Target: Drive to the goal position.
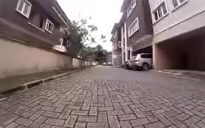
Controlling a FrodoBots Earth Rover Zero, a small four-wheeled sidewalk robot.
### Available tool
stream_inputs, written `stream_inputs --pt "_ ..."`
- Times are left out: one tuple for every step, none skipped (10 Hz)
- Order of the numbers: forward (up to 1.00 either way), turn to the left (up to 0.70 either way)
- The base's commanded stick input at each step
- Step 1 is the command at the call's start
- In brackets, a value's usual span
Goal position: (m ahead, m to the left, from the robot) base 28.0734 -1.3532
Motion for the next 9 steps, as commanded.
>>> stream_inputs --pt "0.7 0.0" --pt "0.7 0.0" --pt "0.7 0.0" --pt "0.7 0.0" --pt "0.7 0.0" --pt "0.7 -0.35" --pt "0.7 -0.35" --pt "0.7 -0.35" --pt "0.7 -0.28"
